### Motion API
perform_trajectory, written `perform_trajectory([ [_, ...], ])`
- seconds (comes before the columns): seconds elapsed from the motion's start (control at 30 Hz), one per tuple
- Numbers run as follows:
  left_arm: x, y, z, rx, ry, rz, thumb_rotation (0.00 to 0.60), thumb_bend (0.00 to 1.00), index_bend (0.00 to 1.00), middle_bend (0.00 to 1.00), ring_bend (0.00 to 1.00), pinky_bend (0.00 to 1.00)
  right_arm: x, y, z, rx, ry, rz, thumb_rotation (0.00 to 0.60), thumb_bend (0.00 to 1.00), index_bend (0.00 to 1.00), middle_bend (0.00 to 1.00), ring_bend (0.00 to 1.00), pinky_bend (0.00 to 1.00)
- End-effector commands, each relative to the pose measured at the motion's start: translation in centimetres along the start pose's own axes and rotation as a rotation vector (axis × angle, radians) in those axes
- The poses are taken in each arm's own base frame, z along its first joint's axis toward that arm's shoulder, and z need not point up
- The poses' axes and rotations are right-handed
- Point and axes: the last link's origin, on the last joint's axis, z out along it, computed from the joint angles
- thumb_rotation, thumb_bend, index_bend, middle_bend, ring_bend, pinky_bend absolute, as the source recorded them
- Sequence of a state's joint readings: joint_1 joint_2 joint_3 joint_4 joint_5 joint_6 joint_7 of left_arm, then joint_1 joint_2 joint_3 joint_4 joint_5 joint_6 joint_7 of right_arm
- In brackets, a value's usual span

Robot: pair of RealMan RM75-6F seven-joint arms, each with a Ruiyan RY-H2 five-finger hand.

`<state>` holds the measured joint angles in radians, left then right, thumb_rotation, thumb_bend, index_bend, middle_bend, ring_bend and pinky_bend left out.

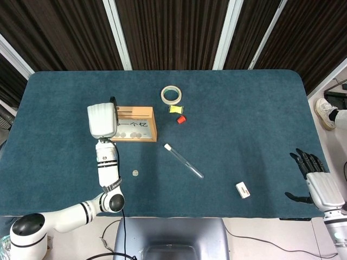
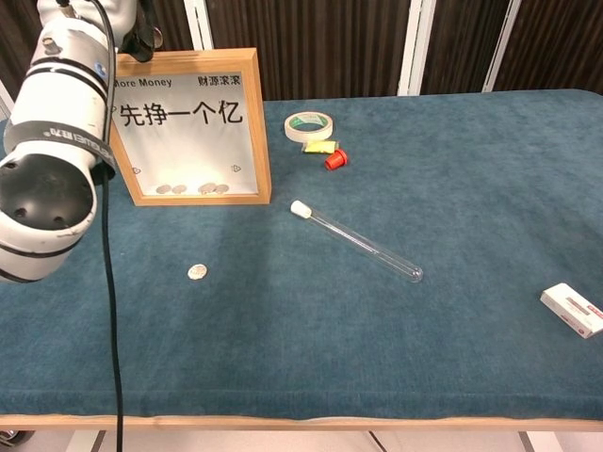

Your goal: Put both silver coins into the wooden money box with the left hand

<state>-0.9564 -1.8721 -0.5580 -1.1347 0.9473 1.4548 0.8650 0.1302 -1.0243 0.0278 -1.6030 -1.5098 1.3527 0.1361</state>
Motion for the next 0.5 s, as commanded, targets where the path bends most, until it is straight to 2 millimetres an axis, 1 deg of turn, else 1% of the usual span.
perform_trajectory([
  [0.03, -0.16, 0.10, -0.10, -0.002, -0.004, 0.002, 0.600, 0.46, 0.54, 1.00, 1.00, 1.00, 0.14, 0.09, -0.07, -0.001, 0.006, 0.003, 0.600, 0.14, 0.00, 0.00, 0.00, 0.00],
  [0.5, -0.76, 0.27, -0.47, -0.019, -0.019, 0.012, 0.600, 0.46, 0.55, 1.00, 1.00, 1.00, 0.40, 0.26, -0.17, -0.005, 0.015, 0.011, 0.600, 0.14, 0.00, 0.00, 0.00, 0.00],
])
